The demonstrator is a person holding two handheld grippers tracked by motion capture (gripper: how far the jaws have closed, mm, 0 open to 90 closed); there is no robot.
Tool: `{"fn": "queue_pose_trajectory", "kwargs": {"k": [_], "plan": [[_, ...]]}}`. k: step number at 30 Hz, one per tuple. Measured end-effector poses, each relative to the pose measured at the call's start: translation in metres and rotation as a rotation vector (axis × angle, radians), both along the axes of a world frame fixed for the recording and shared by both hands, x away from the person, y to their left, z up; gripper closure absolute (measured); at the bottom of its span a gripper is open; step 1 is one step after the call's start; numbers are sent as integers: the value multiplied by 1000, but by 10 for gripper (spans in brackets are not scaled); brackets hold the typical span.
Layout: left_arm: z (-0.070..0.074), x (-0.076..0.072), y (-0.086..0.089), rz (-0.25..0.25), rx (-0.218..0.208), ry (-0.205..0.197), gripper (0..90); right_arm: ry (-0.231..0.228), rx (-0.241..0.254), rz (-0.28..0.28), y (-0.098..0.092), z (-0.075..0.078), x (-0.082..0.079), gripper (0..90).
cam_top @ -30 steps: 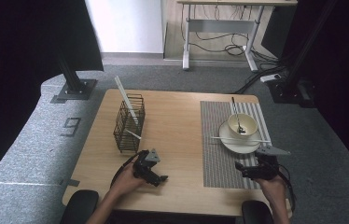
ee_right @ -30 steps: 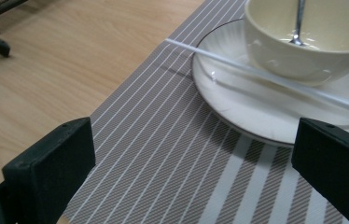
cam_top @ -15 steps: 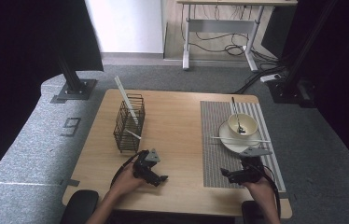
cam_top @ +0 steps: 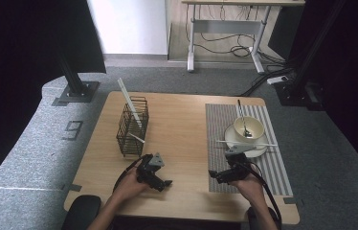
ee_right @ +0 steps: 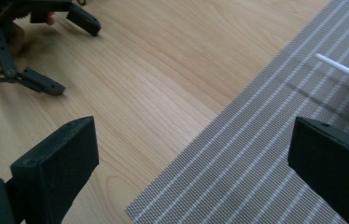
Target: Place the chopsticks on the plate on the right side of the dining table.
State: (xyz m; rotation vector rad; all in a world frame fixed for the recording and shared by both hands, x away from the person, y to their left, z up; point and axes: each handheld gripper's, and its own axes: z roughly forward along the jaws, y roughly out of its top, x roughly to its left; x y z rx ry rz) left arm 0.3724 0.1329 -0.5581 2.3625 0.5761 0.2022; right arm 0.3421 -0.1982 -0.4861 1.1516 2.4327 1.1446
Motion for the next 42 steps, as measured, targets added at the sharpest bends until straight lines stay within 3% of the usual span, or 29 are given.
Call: {"fn": "queue_pose_trajectory", "kwargs": {"k": [4,13,23,27,31,42], "plan": [[0,0,0,-1,1,0,0,14,30,27,7,3,7,33],[0,0,0,0,2,0,0,-1,-18,75,33,15,21,27],[0,-3,1,18,3,1,0,-12,-20,112,63,33,37,49],[0,-4,2,22,5,0,0,-31,-18,123,74,41,44,89],[0,-5,2,24,5,1,0,-50,-50,139,88,49,49,90],[0,-5,1,28,3,4,0,-97,-67,194,137,64,61,20]]}}
